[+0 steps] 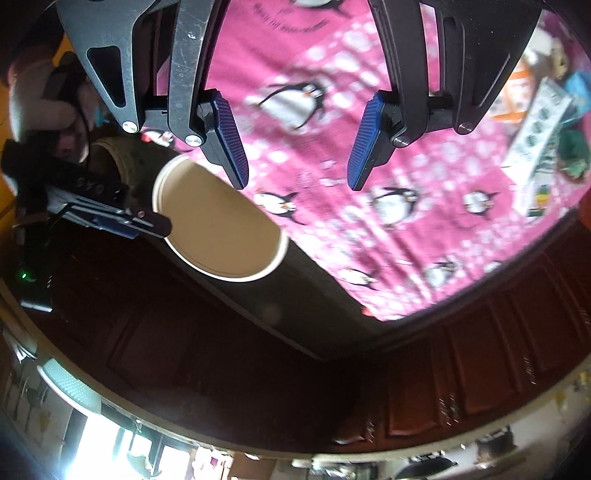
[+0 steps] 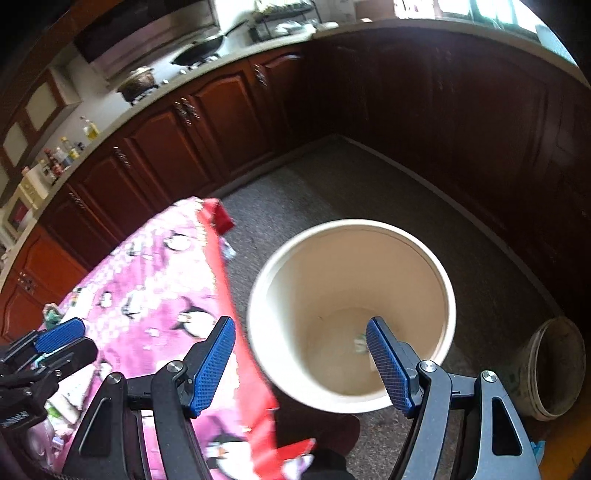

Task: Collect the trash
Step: 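Move both tools back over the trash on the table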

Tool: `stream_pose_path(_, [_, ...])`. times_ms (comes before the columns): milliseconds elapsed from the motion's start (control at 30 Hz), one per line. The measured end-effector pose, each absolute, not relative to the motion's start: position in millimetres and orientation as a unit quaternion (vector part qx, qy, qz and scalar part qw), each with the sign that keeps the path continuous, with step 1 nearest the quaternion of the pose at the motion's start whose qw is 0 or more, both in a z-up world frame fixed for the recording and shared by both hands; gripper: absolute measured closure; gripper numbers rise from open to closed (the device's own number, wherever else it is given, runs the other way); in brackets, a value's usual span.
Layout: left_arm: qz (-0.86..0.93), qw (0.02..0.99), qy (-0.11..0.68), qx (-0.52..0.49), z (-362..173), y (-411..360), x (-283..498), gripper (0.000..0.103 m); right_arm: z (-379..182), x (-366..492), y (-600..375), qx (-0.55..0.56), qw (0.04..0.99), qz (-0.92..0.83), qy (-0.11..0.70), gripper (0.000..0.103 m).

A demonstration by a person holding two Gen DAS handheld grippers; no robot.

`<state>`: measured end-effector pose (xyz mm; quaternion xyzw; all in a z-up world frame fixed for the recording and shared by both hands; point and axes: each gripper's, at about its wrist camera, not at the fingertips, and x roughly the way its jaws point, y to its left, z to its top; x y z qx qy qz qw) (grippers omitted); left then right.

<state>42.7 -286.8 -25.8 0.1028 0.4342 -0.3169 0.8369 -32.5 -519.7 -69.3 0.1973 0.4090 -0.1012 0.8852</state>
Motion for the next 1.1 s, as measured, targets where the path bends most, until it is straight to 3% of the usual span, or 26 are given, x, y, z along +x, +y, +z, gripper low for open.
stream_pose_path(367, [-0.248,0.878,0.4,0.085,-3,-200,27,0.049,-23,-21,-430,0.156,0.91,-0.019,0.384,0.027])
stream_pose_path(1100, [-0.101,0.886,0.45,-0.037,-25,31,32,0.049,-35,20,-285,0.101,0.892,0.13,0.42,0.027])
